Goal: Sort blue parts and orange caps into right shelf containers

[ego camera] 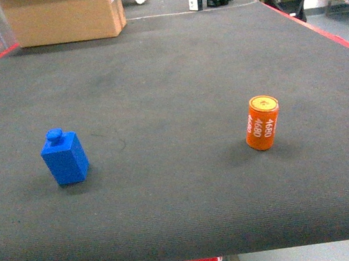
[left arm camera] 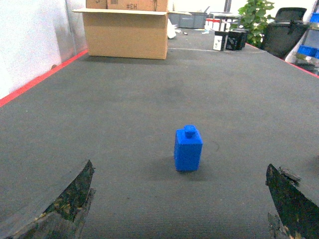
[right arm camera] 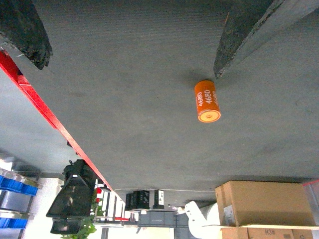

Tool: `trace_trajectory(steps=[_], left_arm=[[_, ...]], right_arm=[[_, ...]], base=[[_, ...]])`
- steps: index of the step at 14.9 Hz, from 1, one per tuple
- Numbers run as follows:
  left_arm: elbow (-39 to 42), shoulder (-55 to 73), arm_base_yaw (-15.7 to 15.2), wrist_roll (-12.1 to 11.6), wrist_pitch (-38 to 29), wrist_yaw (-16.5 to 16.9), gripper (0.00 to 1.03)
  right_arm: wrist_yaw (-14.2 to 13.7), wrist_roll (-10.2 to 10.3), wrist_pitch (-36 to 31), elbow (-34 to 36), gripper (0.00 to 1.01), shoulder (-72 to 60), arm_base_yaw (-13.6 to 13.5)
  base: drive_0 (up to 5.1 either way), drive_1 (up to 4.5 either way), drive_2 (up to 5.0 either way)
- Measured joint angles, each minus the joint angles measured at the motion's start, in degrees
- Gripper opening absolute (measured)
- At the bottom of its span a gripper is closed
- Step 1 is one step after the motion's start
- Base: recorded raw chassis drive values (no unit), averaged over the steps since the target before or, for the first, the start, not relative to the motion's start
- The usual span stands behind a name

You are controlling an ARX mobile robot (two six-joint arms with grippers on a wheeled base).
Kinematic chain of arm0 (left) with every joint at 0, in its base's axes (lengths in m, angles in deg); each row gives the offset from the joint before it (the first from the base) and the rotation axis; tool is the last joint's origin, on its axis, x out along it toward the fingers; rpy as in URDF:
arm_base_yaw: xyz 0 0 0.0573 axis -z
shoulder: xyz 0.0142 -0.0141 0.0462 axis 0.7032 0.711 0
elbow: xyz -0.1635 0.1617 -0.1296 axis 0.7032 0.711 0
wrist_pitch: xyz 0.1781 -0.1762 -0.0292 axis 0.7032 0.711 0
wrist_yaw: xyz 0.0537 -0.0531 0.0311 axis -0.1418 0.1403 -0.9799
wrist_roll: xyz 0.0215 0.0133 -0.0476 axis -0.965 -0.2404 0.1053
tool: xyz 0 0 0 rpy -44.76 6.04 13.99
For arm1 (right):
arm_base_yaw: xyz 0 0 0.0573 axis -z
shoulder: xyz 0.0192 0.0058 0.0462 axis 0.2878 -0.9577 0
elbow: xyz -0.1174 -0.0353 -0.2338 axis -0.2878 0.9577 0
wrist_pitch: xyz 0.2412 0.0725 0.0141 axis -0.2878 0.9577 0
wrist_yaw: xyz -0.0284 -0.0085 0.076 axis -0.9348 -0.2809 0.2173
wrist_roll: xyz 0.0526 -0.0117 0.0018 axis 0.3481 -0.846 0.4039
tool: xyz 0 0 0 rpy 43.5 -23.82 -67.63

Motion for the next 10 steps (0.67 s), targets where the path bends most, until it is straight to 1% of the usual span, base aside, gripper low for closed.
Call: trace_trajectory(steps=[10], left_arm=[[0.0,0.0,0.0,0.0,0.0,0.0,0.98]], right_arm=[[0.0,0.0,0.0,0.0,0.98,0.0,0.0]], base=[[0.0,0.0,0.0]])
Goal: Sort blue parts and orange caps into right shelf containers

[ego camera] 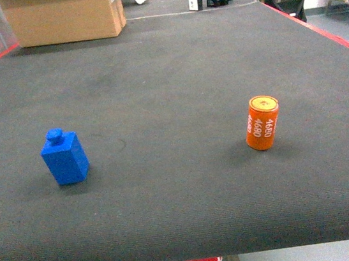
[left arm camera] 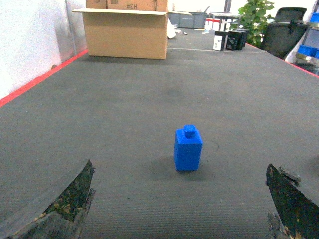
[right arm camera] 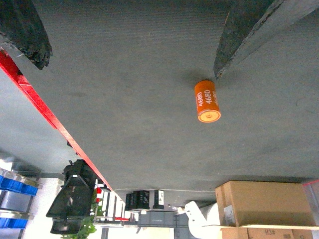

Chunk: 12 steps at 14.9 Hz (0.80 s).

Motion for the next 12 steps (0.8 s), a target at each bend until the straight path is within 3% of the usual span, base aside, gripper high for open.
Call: trace_trajectory(steps=[7,8,9,10,11,12], left_arm=[[0.0,0.0,0.0,0.0,0.0,0.0,0.98],[-0.26,0.39,0.5,-0.02,1.51,-1.49,0.98],[-2.62,8.35,5.64,-0.37,2.54,-13.2,0.98],[-5.09,20.72,5.92,-0.59,-6.88,-17.35,0.98],[-7.89,32.81,3.93,-0.48,-17.57,-18.23,0.98],[-12.0,44.96,4.22,-0.46,-27.85,-16.85,0.98]], right_arm=[[0.0,0.0,0.0,0.0,0.98,0.0,0.0],[-7.06,0.5,3.45,-1.18,0.98,-2.25,-2.86],[-19.26,1.05,-3.67,-3.1,0.98,-14.86,-9.46],[-22.58,1.16,-13.53,-5.6,0.98,-26.25,-10.8],[-22.99,1.36,-23.89,-9.2,0.98,-37.83,-10.4],[-19.87,1.79,-32.87,-14.19,0.98,-50.14,-10.64]], base=[[0.0,0.0,0.0],[0.0,0.0,0.0],[0.0,0.0,0.0],[0.0,0.0,0.0],[0.0,0.0,0.0],[0.0,0.0,0.0]])
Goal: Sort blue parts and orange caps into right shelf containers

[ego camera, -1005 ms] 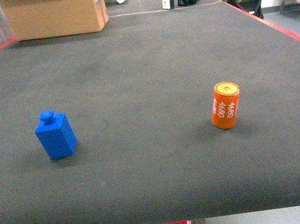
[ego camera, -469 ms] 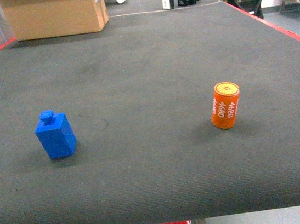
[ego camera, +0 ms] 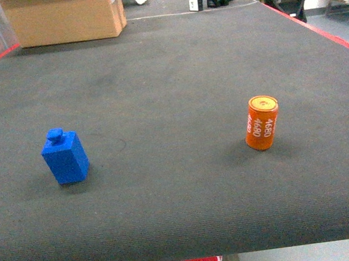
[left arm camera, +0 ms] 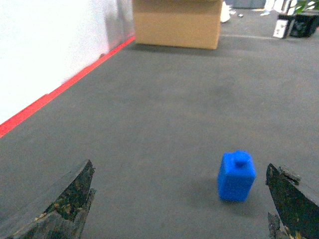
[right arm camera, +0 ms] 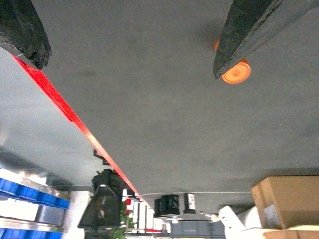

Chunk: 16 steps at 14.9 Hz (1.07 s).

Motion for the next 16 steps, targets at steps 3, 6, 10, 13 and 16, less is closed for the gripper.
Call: trace_trajectory(steps=[3,6,10,13,16], left_arm=[[-15.15,33.66,3.26,0.37,-15.1,2.58,0.98],[-22.8,49.48,5.14,0.48,-15.93,3.43,0.98],[-27.61,57.94,5.44,1.9,-17.4,3.48,0.98],[-30.32,61.94,5.27,2.01,-17.2,3.87,0.98],[-32.92,65.83,4.76,2.4,-16.46,4.72,0.98]], right_arm=[[4.52,3.21,-9.79,-17.46,0.98,-33.7,-4.15],[5.97,4.87,-8.87,-28.89,0.98,-51.12,-5.53],[6.51,7.1,-7.93,-35.15,0.98,-58.9,-6.67],[6.88,8.72,-7.98,-37.94,0.98,-63.23,-6.99],[6.88,9.22,-6.86,-40.37,0.98,-66.6,-6.93]], base=[[0.0,0.0,0.0],[0.0,0.0,0.0],[0.0,0.0,0.0],[0.0,0.0,0.0],[0.0,0.0,0.0]])
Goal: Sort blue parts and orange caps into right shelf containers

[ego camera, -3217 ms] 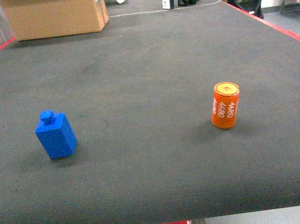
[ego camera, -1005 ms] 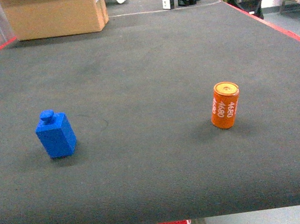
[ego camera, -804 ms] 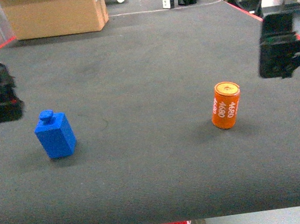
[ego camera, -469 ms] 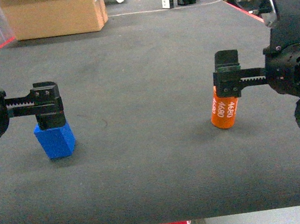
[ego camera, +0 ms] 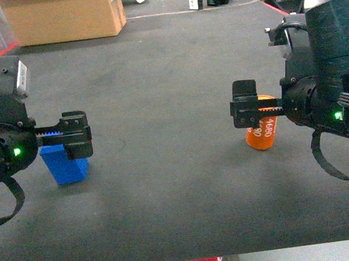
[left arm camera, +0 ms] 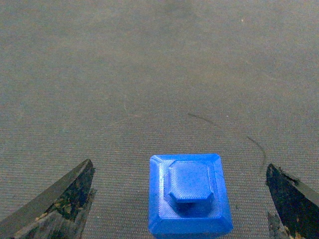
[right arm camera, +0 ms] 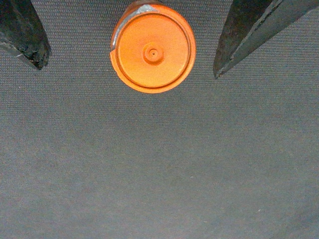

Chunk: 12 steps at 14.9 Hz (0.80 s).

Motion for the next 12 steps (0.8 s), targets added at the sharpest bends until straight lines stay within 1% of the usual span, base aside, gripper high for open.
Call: trace_trajectory(steps=[1,5,7,10,11,12], left_arm=[[-0.92,1.01,-0.2,0.44,0.28,0.15,0.98],[-3.76,4.07,-0.42,0.66,1.22,0.04,0.98],[-4.85,6.03,-0.37,0.68,2.12,-0.02,0.98],[-6.05,8.72,-0.33,0.7,3.04,-0.02,0.98],[-6.34,9.35,-0.35,0.85,3.02,-0.17,0.98],[-7.06,10.16,-0.35,1.05,3.5,-1.03,0.98]], right_arm=[[0.0,0.0,0.37,-1.07,0.98,-0.81,0.0],[0.02,0.24,1.38,-3.72,0.98,-4.04,0.37],[0.02,1.01,1.46,-4.79,0.98,-6.19,0.37],[-0.13,1.14,1.66,-6.36,0.98,-9.2,0.37],[-0.35,1.16,1.51,-6.73,0.98,-9.75,0.37],[-0.35,1.29,1.81,-7.56,0.98,-10.71,0.37]], base=[[0.0,0.0,0.0],[0.0,0.0,0.0],[0.0,0.0,0.0],[0.0,0.0,0.0],[0.0,0.0,0.0],[0.0,0.0,0.0]])
